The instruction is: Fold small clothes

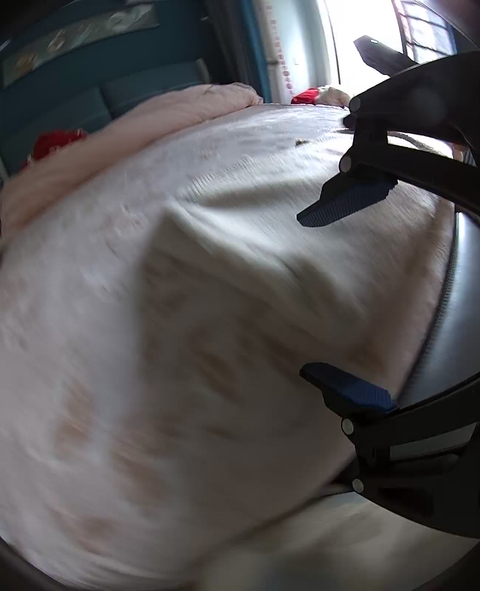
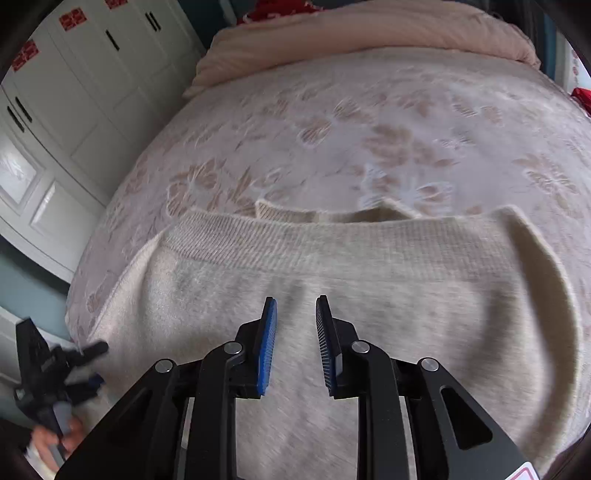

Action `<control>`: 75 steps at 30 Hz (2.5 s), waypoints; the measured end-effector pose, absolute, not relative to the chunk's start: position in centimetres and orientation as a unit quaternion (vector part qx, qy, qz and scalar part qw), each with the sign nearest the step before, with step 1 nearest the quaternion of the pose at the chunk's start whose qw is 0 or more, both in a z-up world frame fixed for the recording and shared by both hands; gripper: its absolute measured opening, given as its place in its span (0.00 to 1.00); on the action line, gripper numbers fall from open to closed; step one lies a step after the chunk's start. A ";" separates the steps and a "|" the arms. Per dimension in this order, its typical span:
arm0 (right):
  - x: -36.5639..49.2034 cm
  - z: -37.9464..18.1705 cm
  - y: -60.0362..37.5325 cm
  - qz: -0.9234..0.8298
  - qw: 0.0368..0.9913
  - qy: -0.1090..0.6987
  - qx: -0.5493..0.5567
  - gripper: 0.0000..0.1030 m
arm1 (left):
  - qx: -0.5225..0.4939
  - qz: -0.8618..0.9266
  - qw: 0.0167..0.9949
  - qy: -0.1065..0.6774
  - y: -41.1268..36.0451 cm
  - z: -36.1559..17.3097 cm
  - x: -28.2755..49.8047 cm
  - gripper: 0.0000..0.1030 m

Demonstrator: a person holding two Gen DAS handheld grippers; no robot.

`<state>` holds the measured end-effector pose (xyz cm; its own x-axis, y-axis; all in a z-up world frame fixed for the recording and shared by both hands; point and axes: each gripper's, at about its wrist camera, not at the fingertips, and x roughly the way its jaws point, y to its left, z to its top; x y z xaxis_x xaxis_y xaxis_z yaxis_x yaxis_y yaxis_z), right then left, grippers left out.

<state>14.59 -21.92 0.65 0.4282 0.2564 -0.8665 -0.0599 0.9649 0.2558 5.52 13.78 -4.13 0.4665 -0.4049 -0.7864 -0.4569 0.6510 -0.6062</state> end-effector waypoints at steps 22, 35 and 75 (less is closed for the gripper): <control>17.3 -5.4 -19.7 0.077 0.818 0.567 0.060 0.20 | -0.359 -0.066 0.826 0.429 7.6 6.5 9.3 0.18; 11.9 -1.2 -30.9 0.086 0.827 0.514 0.211 0.26 | -0.153 -0.229 0.848 0.453 -14.3 10.6 8.8 0.19; 10.6 3.0 -30.3 0.114 0.800 0.516 0.282 0.14 | 0.007 -0.161 0.848 0.505 -10.2 -0.4 3.0 0.77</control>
<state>10.55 -30.26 3.05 0.4407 0.4738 -0.7624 0.1093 0.8147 0.5695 3.04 -10.17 -0.42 0.4382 -0.2660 -0.8586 0.2799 0.9481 -0.1509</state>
